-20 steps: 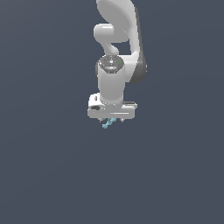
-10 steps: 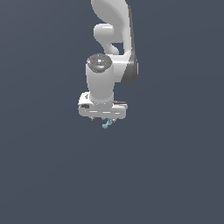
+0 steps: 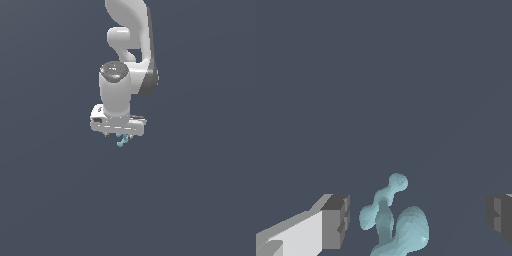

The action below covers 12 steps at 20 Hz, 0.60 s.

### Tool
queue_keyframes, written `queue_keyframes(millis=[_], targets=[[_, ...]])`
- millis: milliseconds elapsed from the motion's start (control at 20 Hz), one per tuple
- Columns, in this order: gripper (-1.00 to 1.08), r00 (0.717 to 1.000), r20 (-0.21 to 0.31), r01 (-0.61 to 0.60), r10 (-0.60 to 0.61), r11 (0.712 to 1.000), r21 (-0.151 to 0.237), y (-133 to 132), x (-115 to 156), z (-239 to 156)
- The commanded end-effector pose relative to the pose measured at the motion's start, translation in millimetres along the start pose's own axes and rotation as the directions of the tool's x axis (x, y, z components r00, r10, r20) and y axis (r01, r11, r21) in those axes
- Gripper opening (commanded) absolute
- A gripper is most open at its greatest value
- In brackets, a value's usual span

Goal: Pick up the object and move it to a goal position.

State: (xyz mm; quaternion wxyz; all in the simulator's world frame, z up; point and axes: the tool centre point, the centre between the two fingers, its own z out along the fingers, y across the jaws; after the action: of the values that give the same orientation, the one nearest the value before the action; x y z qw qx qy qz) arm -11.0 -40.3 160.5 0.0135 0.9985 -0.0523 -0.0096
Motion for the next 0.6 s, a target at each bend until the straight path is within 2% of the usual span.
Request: queue_keyframes(millis=[0,300,550], targets=[[1.00,1.000,-0.001,-0.028,0.028,1.000,0.001,-1,-3,1],[1.00,0.992,-0.003,-0.130,0.130,0.992,0.005,-4,-13,3],[1.00,0.969,-0.004,-0.248,0.248,0.969,0.010,-7,-26,5]])
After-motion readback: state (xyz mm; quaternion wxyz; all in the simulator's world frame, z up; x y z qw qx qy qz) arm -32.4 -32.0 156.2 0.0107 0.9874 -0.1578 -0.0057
